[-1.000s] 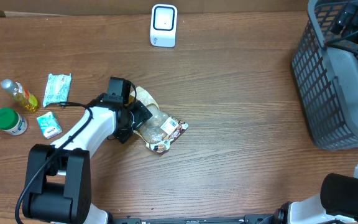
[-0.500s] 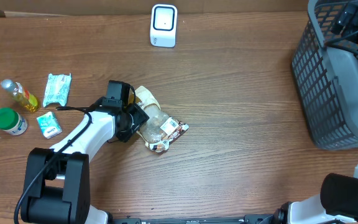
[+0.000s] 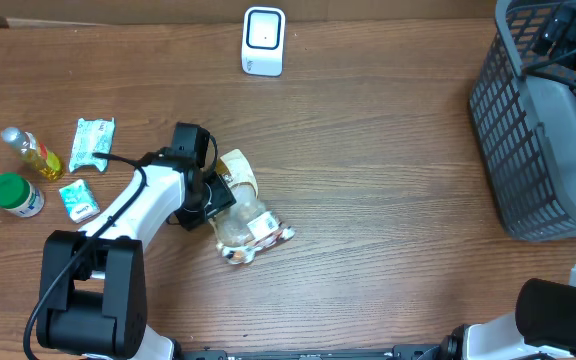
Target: Scan the item barcode
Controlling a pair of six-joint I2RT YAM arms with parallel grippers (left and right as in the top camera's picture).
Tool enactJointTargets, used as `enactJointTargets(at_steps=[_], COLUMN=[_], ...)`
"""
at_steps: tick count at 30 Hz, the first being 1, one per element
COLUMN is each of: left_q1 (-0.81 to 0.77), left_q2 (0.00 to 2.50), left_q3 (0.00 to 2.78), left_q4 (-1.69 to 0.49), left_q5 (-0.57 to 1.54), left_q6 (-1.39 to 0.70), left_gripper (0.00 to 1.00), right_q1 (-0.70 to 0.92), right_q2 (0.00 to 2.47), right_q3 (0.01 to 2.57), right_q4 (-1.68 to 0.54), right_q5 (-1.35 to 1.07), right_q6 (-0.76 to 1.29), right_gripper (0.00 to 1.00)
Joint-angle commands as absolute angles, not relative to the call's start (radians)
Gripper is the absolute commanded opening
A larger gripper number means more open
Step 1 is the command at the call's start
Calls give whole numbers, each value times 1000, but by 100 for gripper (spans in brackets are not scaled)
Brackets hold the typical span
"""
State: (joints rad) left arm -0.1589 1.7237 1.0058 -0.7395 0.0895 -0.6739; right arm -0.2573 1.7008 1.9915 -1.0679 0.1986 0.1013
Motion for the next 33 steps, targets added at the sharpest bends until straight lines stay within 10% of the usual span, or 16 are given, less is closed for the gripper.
enactJointTargets(at_steps=[1,33], left_q1=[-151,-142], left_q2=[1739,1739], left_q3=[1048,1186], left_q4=[-754,-919], left_q5=[-7,79], left_q6=[-548,-523], left_gripper=[61,84], right_q1=[-258,-258], right_q2=[1691,1691], right_q3=[2009,2009], right_q4=[-1064,-1064], right_q5=[209,209], right_q6=[105,105], right_gripper=[100,100])
